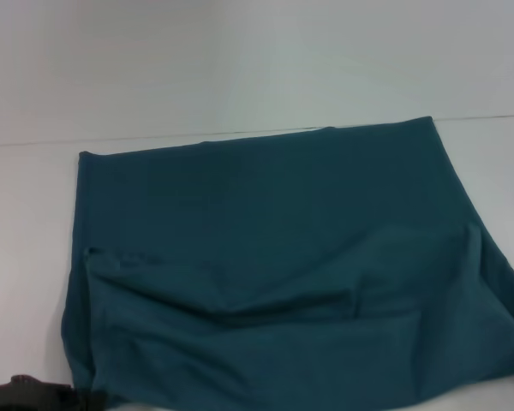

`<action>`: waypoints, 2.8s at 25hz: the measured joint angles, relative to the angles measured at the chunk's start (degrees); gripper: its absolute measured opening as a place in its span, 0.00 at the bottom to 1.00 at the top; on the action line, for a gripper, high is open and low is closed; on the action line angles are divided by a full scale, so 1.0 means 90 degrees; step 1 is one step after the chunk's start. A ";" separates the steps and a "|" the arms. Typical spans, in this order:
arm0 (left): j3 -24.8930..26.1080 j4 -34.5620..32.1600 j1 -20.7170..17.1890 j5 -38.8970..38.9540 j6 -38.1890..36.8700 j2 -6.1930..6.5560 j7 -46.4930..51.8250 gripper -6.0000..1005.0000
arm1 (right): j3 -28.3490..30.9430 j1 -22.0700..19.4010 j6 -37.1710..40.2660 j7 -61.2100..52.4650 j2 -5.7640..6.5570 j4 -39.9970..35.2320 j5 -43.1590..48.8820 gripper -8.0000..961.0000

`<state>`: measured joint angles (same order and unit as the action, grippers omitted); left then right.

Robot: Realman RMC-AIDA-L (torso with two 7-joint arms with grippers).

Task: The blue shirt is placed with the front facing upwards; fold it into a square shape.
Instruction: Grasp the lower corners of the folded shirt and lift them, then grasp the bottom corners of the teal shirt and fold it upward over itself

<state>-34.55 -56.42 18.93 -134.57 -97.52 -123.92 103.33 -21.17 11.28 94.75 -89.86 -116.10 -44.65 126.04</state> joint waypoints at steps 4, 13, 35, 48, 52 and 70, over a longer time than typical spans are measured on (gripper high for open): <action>0.0173 0.0000 -0.0023 -0.0070 -0.0310 0.0007 -0.0128 0.01 | 0.0253 -0.0270 0.0368 0.0432 -0.0072 -0.0001 0.0014 0.05; 0.0349 -0.0044 -0.0116 -0.0185 -0.0781 0.0025 -0.0283 0.01 | 0.0805 -0.0968 0.0905 0.1166 -0.0273 0.0001 0.0030 0.05; 0.0985 -0.0080 -0.0214 -0.0342 -0.1675 0.0045 -0.0623 0.01 | 0.1716 -0.1224 0.1326 0.1613 -0.0266 0.0001 0.0046 0.04; 0.1452 0.0027 0.0521 0.0494 -0.1252 0.0260 -0.0526 0.01 | 0.2382 -0.0172 0.1088 0.1307 -0.0059 0.0066 -0.0004 0.04; 0.1451 0.0246 0.1009 0.0577 -0.0570 0.0293 -0.0396 0.01 | 0.2386 0.0341 0.0485 0.1144 -0.0058 0.0119 -0.0001 0.04; 0.0664 0.2331 0.2682 0.0594 0.4360 0.0290 -0.0293 0.01 | 0.1641 0.2550 -0.3402 0.1119 -0.0112 0.1170 -0.0003 0.05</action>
<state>-28.58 -35.45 43.07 -129.22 -58.28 -121.31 100.70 -6.40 34.23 64.13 -79.79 -117.11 -34.12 126.01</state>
